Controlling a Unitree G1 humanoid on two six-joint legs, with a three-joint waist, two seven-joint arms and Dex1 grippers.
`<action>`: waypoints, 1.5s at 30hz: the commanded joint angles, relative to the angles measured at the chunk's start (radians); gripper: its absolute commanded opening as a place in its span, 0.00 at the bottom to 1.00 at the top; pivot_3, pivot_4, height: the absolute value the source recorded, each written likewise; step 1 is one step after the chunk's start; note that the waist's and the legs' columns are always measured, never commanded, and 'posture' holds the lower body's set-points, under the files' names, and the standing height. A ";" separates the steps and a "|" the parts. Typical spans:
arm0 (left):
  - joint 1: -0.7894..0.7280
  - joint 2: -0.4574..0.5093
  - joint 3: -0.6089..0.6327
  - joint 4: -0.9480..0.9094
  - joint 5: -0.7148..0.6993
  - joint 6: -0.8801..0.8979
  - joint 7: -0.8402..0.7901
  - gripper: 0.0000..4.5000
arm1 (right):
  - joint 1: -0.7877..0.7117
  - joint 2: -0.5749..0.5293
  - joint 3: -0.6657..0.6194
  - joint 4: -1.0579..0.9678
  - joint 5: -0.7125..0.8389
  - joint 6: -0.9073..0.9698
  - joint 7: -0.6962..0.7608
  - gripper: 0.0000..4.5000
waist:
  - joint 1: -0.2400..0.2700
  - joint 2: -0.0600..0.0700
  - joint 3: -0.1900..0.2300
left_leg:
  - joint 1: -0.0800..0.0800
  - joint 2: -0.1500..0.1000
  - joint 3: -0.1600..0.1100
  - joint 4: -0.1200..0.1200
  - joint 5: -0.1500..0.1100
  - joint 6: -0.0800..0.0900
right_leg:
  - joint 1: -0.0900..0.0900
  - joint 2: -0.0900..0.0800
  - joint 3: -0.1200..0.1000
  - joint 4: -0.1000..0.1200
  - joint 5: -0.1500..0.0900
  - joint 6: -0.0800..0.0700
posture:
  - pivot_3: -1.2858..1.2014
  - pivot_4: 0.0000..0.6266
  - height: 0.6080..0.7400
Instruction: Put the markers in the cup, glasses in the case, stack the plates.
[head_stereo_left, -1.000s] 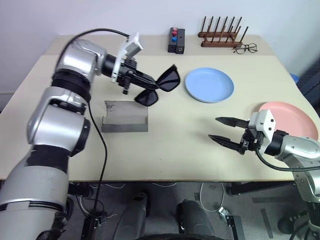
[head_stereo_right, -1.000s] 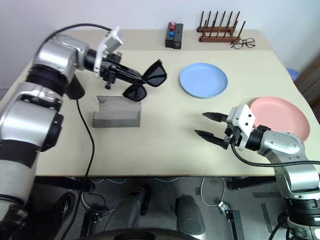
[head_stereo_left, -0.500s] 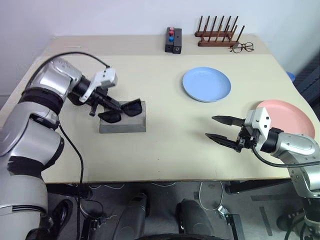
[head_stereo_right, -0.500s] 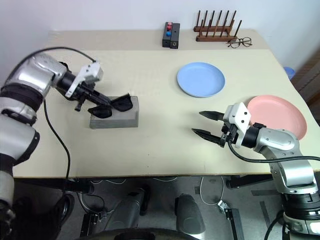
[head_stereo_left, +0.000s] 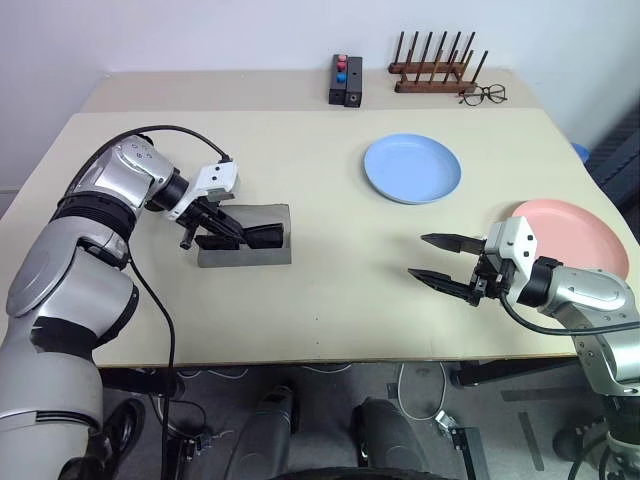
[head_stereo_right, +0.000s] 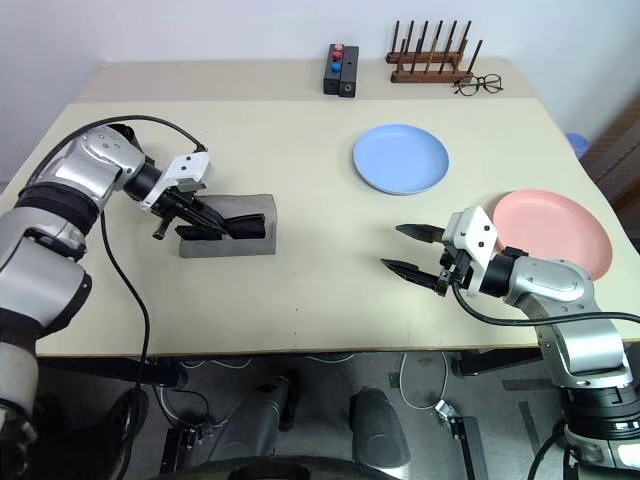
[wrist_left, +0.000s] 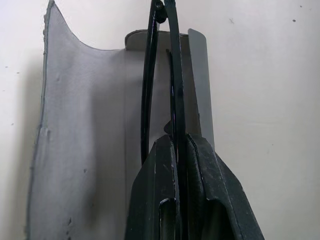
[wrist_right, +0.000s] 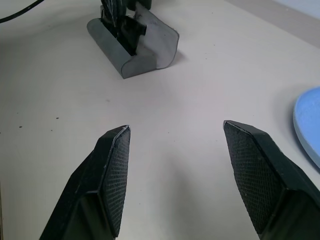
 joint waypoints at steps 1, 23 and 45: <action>0.008 0.004 -0.016 -0.010 -0.035 0.070 -0.003 0.00 | 0.005 -0.007 -0.028 -0.037 0.006 -0.008 -0.004 0.67 | -0.001 0.000 0.000 | 0.000 0.000 0.000 0.000 0.000 0.000 | 0.000 0.000 0.000 0.000 0.000 0.000 | 0.52 0.24 0.98; -0.009 -0.023 0.082 0.003 -0.072 0.068 -0.003 0.98 | -0.017 -0.004 -0.013 -0.015 -0.006 -0.011 -0.001 0.67 | -0.001 0.000 0.000 | 0.000 0.000 0.000 0.000 0.000 0.000 | 0.000 0.000 0.000 0.000 0.000 0.000 | 0.52 0.24 0.98; -0.083 -0.054 0.538 0.108 0.161 0.014 0.391 0.01 | -0.119 0.125 0.006 0.023 0.021 -0.049 -0.041 0.67 | -0.002 0.000 0.000 | 0.000 0.000 0.000 0.000 0.000 0.000 | 0.000 0.001 0.000 0.001 0.000 0.000 | 0.52 0.24 0.98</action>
